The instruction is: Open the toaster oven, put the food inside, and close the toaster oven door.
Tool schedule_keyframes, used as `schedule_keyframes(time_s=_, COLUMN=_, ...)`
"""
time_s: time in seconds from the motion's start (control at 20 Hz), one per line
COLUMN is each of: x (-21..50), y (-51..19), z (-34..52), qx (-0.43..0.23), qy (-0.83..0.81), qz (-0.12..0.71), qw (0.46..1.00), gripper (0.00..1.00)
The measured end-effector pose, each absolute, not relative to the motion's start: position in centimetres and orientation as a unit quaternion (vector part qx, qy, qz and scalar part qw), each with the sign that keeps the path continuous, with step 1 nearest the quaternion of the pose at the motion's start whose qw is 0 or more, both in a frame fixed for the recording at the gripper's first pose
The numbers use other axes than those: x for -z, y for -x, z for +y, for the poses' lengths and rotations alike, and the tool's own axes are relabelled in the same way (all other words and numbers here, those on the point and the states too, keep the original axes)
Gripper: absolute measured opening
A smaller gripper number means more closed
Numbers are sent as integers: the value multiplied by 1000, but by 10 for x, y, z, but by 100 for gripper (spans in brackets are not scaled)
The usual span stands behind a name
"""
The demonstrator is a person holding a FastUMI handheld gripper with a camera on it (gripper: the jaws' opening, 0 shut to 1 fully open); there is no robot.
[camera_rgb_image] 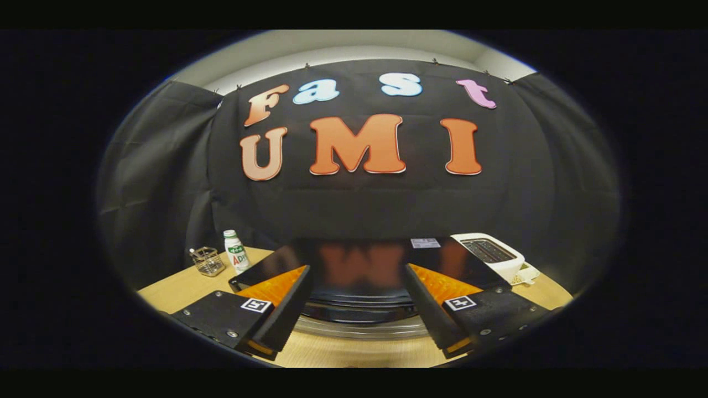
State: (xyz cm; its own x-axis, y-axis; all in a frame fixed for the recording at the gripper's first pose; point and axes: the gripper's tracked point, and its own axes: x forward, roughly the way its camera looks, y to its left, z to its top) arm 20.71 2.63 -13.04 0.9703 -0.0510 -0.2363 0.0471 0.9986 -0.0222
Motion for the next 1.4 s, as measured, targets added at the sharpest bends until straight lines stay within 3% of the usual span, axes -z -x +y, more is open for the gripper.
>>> schedule_keyframes(time_s=0.4, x=145, y=-195, z=32, qx=39, qy=19, qz=91, qw=995, gripper=97)
schedule_keyframes(time_s=0.6, x=145, y=-173, z=39, qx=28, qy=10, qz=59, qw=998, gripper=90)
schedule_keyframes(time_s=0.9, x=156, y=-129, z=48, qx=-6, qy=26, qz=96, qw=995, gripper=82)
schedule_keyframes(time_s=1.4, x=213, y=-51, z=59, qx=-56, qy=9, qz=181, qw=982, gripper=82)
